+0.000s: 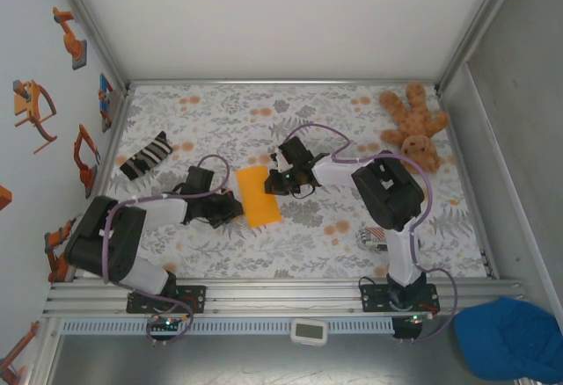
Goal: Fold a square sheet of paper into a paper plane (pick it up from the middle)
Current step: First fold the square sheet of paper in half at the center of the table.
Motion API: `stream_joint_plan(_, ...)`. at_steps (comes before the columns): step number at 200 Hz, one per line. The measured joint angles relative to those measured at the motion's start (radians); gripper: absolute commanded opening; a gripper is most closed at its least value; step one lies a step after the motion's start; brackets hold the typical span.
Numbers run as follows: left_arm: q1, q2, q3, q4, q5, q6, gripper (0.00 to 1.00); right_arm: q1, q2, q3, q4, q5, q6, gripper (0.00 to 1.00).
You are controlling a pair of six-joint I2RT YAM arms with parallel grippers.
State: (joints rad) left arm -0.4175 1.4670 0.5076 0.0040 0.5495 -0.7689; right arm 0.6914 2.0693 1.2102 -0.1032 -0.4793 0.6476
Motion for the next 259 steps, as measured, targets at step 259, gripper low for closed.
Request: stream_joint_plan(259,-0.166,-0.168,-0.018,-0.246,-0.109,-0.014,0.06,0.000,-0.014,-0.035,0.053,0.002,0.053,0.00)
